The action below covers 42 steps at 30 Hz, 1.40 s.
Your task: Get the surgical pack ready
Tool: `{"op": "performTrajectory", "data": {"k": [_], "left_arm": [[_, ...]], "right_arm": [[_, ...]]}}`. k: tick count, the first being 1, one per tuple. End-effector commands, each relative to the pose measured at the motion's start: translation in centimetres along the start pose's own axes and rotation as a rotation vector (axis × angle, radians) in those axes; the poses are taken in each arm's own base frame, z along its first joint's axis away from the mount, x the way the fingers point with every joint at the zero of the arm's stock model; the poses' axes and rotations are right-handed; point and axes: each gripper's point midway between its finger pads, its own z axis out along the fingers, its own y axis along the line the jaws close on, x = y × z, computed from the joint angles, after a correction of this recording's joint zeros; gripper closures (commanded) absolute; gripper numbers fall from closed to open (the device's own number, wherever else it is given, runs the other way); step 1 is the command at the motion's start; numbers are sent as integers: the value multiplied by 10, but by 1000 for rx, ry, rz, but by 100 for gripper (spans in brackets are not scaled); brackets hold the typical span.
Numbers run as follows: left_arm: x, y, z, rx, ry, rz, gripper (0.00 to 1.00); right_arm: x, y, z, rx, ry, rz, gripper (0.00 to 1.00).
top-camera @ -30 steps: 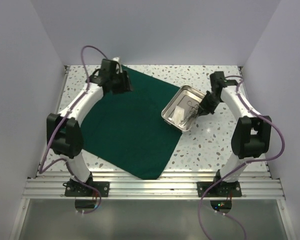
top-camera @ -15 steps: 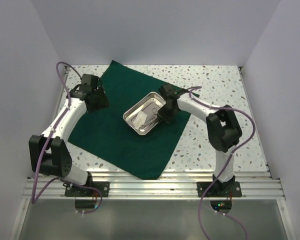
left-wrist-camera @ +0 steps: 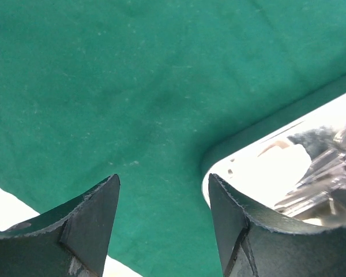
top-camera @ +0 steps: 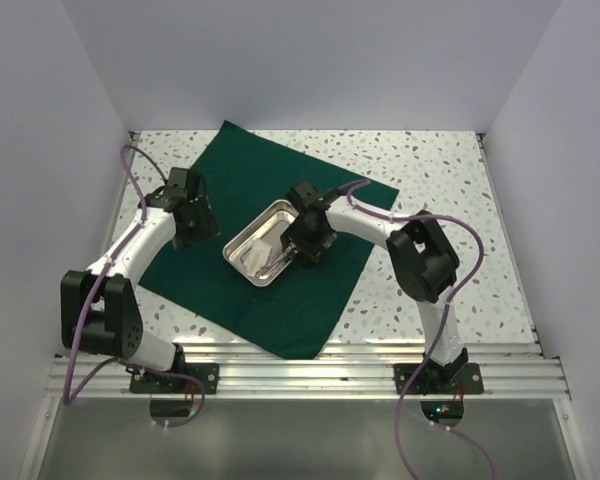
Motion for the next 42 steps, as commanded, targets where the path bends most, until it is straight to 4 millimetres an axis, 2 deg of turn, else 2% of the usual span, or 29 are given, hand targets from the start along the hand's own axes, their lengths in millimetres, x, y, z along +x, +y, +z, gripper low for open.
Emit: {"op": "performTrajectory", "data": {"k": [1,3,4,6,7,9,10,11,13,14,16,17,19,20,21,23,27,28,30,31,33,34,36,37,39,40,42], "left_arm": [[1,12,12,-56,14,25,33],[1,14,17,-57,28,27,33],[2,15,21,-58,40,32,33],[6,16,31,-58,76,41,34],[7,17,34,-56,88,49,34],[13,17,42,-59,124,54,34],[15,19,46,-68,130,53,35],[19,20,49,-72,138,54,34],[22,23,55,-88,146,46,34],[26,24,61,-97,164,47,33],[31,27,66,-113,193,50,32],[34,27,70,-116,206,51,32],[34,27,73,-123,213,56,32],[33,27,75,-127,215,58,32],[33,27,76,-128,216,60,32],[31,26,81,-132,226,70,31],[33,25,92,-138,262,89,31],[36,25,97,-143,280,95,31],[36,22,100,-130,295,98,31],[38,22,103,-131,306,100,31],[38,19,105,-122,312,98,31],[40,19,106,-119,319,99,31],[41,15,109,-100,325,97,31],[41,14,110,-97,329,98,31],[43,11,111,-82,338,97,31],[43,10,112,-73,341,98,31],[44,5,113,-52,346,99,31]], "right_arm": [[-3,16,-31,-88,5,-166,29],[-2,13,-42,-103,9,-263,23],[-1,11,-57,-133,11,-367,21],[-9,0,-70,-136,-10,-509,21],[-17,-4,-88,-144,-46,-546,21],[-39,-14,-99,-154,-91,-603,21],[-62,-27,-102,-122,-126,-639,21],[-75,-31,-112,-118,-161,-648,19],[-95,-38,-115,-114,-189,-716,12],[-116,-42,-118,-88,-225,-714,9],[-127,-51,-105,-29,-199,-786,6],[-139,-48,-98,2,-201,-794,5],[-148,-47,-86,39,-195,-839,5],[-153,-39,-85,36,-205,-850,5],[-152,-40,-66,52,-162,-861,5],[-155,-26,-58,22,-160,-891,5],[-164,-24,-26,51,-146,-904,4],[-162,-33,-10,84,-105,-914,4],[-164,-39,1,105,-85,-909,4],[-165,-51,10,137,-56,-897,4],[-167,-65,16,172,-45,-881,4],[-169,-82,21,215,-33,-866,4],[-171,-97,20,242,-33,-837,4],[-173,-115,22,274,-17,-811,4],[-177,-130,17,298,-21,-772,4],[-180,-148,18,327,-4,-741,4],[-186,-161,12,351,-20,-707,4]]}}
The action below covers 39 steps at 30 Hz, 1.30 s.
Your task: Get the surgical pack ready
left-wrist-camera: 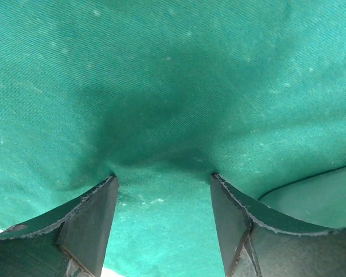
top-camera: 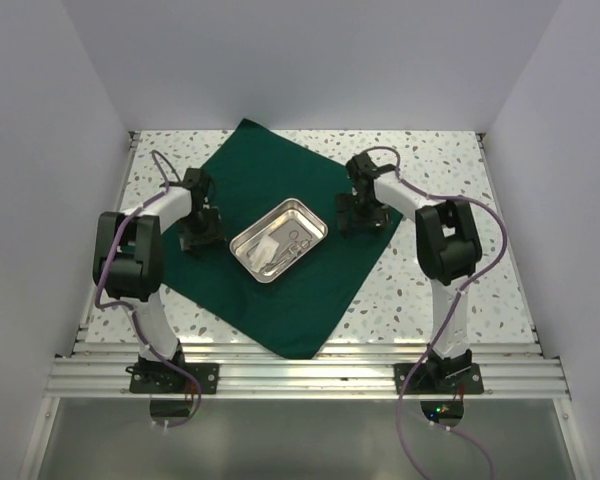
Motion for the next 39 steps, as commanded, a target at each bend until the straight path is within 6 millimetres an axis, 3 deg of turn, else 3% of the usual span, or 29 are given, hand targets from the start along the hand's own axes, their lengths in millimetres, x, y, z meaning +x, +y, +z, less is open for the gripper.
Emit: {"op": "performTrajectory", "data": {"k": [1,6,9,13,16,18,20,22,23,24,27,28,30,34,39], "left_arm": [[3,-9,29,32,31,12,31],[1,-20,25,79,26,34,31],[-15,-15,8,54,-42,32,31],[-37,-7,-39,22,-177,-12,32],[-28,-3,-57,30,-191,-33,35],[-10,-5,-62,72,-168,-47,45],[3,-6,-64,100,-148,-55,53],[23,-5,-64,116,-117,-61,62],[28,-4,-64,116,-113,-58,72],[41,-6,-61,137,-88,-50,77],[69,-22,-54,202,-21,-24,89],[78,-38,-55,275,3,-5,92],[88,-51,-53,322,33,-12,98],[89,-78,-56,380,34,26,98],[76,-91,-49,389,46,30,97]], "right_arm": [[50,-69,21,155,160,106,4],[60,-91,15,171,189,130,3],[48,-85,-3,129,129,114,4],[4,-52,-52,25,-39,86,9],[-28,-22,-77,-36,-131,33,18],[-44,-4,-81,-58,-148,12,32],[-49,5,-68,-54,-133,1,41],[-60,17,-69,-74,-144,-6,52],[-59,23,-59,-90,-118,-8,57],[-65,28,-61,-101,-129,-11,66],[-69,38,-51,-123,-128,-13,73],[-69,40,-50,-141,-121,-13,73],[-65,48,-45,-181,-100,-17,74],[-50,68,-41,-262,-53,-20,75],[-22,84,-37,-308,2,-21,75]]}}
